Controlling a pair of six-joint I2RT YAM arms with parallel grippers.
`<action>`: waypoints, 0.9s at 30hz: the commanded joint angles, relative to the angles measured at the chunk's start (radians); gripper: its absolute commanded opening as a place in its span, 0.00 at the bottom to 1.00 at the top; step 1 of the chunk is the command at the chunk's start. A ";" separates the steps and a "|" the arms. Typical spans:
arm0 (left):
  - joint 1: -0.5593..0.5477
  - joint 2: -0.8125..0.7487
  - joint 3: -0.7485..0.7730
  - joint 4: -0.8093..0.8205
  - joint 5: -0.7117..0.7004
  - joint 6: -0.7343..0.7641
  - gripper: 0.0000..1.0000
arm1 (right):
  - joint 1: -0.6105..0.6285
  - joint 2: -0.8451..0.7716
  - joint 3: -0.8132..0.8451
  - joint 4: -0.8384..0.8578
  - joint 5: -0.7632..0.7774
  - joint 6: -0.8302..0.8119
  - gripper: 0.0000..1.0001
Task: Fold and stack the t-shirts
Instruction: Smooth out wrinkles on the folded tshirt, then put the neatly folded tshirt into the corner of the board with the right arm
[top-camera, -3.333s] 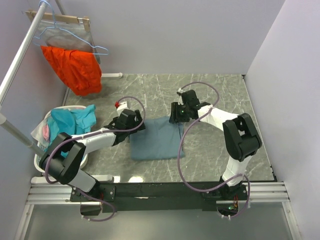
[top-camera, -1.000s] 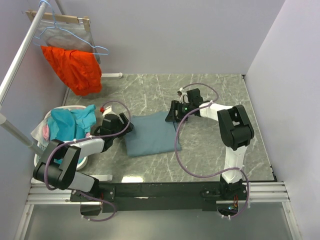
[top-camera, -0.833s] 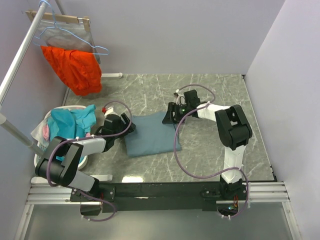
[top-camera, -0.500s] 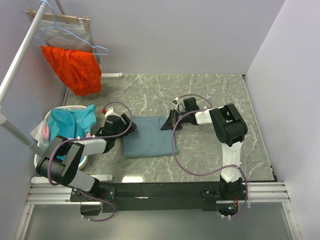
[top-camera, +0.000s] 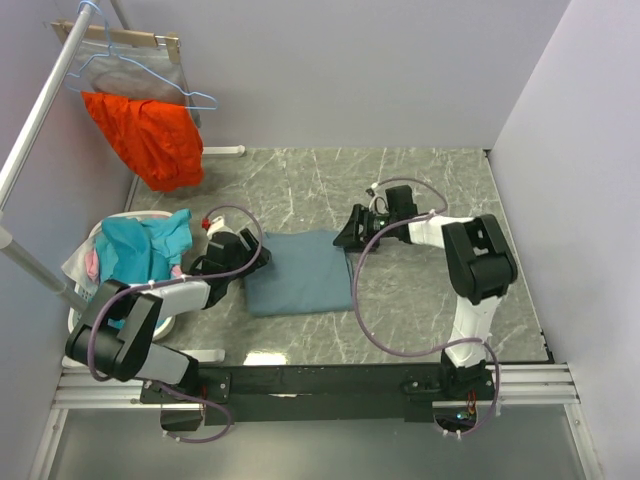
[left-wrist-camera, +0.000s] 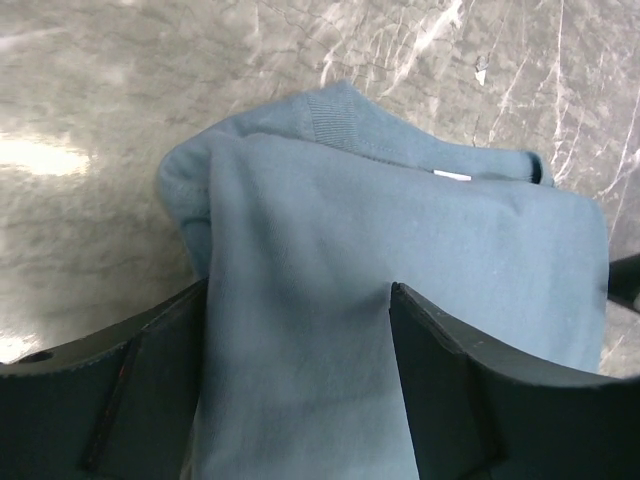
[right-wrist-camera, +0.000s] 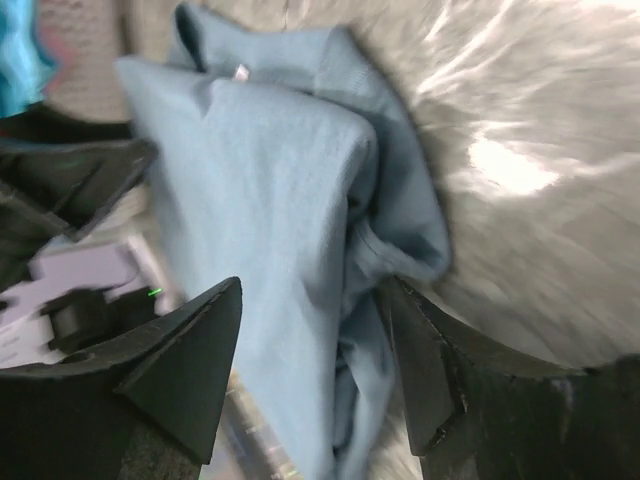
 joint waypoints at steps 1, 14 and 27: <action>-0.006 -0.093 -0.004 -0.068 -0.038 0.020 0.75 | -0.003 -0.130 0.010 -0.200 0.213 -0.164 0.68; -0.006 -0.317 -0.111 -0.169 -0.005 -0.014 0.76 | 0.023 -0.238 -0.191 -0.124 0.184 -0.102 0.70; -0.007 -0.107 -0.125 0.067 0.075 -0.036 0.76 | 0.135 -0.086 -0.207 0.111 0.060 0.050 0.70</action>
